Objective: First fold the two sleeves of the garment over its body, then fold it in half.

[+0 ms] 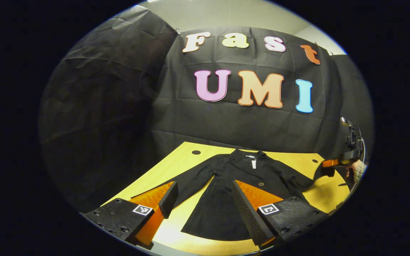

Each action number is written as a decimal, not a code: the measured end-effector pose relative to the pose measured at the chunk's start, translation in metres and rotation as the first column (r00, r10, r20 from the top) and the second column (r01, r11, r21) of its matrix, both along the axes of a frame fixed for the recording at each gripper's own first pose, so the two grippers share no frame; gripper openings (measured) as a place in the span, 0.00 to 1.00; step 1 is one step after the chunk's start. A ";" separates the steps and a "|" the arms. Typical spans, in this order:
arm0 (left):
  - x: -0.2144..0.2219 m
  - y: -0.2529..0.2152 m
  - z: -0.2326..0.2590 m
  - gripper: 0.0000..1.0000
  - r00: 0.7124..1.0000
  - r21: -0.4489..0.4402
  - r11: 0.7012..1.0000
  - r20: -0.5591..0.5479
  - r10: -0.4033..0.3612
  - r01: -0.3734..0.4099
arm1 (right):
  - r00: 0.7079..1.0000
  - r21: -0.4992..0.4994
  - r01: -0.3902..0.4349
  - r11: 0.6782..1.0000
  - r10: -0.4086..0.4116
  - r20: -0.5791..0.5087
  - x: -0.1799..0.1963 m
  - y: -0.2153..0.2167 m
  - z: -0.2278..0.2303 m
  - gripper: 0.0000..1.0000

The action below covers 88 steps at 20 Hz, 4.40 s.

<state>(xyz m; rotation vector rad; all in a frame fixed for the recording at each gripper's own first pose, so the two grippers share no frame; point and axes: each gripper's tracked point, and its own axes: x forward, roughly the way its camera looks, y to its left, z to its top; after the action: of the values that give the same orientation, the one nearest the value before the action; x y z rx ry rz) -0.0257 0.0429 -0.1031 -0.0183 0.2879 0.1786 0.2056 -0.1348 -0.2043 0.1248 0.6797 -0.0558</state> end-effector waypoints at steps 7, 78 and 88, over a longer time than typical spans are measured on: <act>-0.004 0.031 0.007 0.93 0.995 0.004 0.995 0.000 0.097 -0.097 | 0.988 0.034 -0.116 0.993 0.112 0.103 0.103 0.099 0.046 0.02; 0.011 0.162 -0.207 0.95 0.881 0.118 0.986 -0.444 0.162 -0.121 | 0.955 0.024 0.090 0.996 -0.093 0.283 -0.073 0.065 0.120 0.98; 0.014 0.143 -0.212 0.43 0.910 -0.025 0.990 -0.397 0.121 -0.142 | 0.960 0.050 0.154 0.987 -0.161 0.228 -0.120 0.049 0.104 0.98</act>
<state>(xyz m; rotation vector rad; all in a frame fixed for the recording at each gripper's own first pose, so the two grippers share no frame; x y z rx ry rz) -0.0119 0.1858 -0.3152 -0.0551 0.6975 0.3097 0.0853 -0.0856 -0.1000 0.2130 0.4364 -0.1809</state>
